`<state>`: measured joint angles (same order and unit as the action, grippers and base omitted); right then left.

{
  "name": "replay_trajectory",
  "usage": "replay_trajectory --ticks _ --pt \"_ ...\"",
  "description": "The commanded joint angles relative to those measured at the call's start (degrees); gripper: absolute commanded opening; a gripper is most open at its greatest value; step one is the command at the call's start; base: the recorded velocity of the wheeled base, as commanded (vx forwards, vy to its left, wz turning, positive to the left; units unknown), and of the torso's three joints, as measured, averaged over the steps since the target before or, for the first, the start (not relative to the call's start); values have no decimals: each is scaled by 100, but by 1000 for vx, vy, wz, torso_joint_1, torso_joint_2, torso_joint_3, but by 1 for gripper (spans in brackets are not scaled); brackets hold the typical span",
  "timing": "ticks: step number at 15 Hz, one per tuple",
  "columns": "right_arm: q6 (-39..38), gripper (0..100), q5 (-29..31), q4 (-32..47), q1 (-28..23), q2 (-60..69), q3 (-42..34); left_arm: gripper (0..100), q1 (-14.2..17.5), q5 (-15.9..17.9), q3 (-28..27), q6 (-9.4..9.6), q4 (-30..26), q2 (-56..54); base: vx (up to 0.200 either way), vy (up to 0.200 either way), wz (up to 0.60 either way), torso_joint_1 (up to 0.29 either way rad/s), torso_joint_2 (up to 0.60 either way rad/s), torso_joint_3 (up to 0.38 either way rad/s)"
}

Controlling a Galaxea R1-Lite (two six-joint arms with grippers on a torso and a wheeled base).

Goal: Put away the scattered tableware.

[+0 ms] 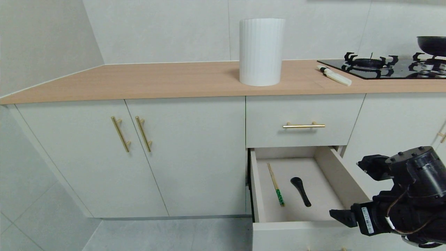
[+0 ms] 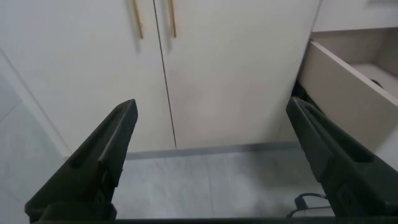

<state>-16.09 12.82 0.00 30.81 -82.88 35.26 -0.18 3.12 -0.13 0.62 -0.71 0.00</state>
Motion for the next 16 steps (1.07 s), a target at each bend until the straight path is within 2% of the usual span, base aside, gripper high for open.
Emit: replay_trajectory --ticks 1,9,16 --pt "1 100 1 0 84 -96 -45 100 1 -4 5 -1 0 0 0 0 0 0 0 0" --pt "-8 100 -26 -9 417 -747 -282 100 1 4 5 -1 0 0 0 0 0 0 0 0" --pt "-78 100 1 -132 417 -1424 -247 100 1 -4 -4 -1 0 0 0 0 0 0 0 0"
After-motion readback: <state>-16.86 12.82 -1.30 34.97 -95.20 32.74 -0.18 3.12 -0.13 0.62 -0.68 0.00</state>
